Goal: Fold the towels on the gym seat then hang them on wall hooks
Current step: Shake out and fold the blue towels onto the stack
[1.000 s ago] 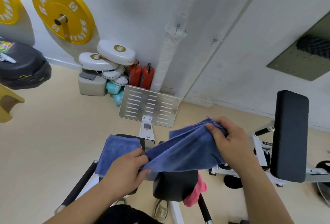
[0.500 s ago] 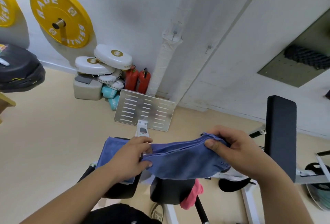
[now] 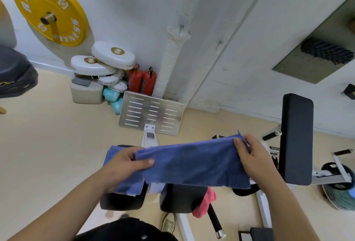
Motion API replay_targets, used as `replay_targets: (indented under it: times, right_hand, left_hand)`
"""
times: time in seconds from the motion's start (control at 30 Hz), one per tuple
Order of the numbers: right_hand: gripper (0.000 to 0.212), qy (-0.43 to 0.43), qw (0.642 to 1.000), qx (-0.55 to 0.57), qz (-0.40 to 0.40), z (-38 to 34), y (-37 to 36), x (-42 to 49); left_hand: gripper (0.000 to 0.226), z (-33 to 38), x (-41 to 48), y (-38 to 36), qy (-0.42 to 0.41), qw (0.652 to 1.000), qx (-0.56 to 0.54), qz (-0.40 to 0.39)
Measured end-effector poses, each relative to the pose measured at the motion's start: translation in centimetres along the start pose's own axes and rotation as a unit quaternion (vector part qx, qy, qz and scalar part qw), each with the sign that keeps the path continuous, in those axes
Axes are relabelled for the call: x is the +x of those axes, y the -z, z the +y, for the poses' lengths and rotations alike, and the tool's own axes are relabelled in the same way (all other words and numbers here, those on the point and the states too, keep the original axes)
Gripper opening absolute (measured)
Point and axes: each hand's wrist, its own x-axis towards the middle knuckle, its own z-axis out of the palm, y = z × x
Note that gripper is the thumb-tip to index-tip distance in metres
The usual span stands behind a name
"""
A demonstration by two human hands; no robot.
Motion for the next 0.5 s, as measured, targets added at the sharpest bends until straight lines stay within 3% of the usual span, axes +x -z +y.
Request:
replay_targets:
  times: [0.07,0.23,0.37,0.5]
  right_hand:
    - [0.024,-0.043,0.998,0.05,-0.003,1.1,-1.9,-0.1]
    - [0.029,-0.154,0.971,0.18,-0.033,2.0,-8.5,-0.6]
    - [0.027,-0.183,0.939,0.269,-0.108,-0.5,-13.4,-1.9]
    - [0.026,-0.133,0.916,0.327,-0.19,-3.8,-17.1,-3.3]
  left_hand:
    - [0.03,-0.2,-0.2,0.6,0.025,0.995,-0.083,0.043]
    - [0.013,-0.2,-0.2,0.5,0.011,0.963,0.123,0.24]
    - [0.016,1.8,-1.5,-0.5,-0.027,0.956,0.152,0.249]
    - [0.021,2.9,-2.6,-2.7,-0.064,0.957,0.187,0.213]
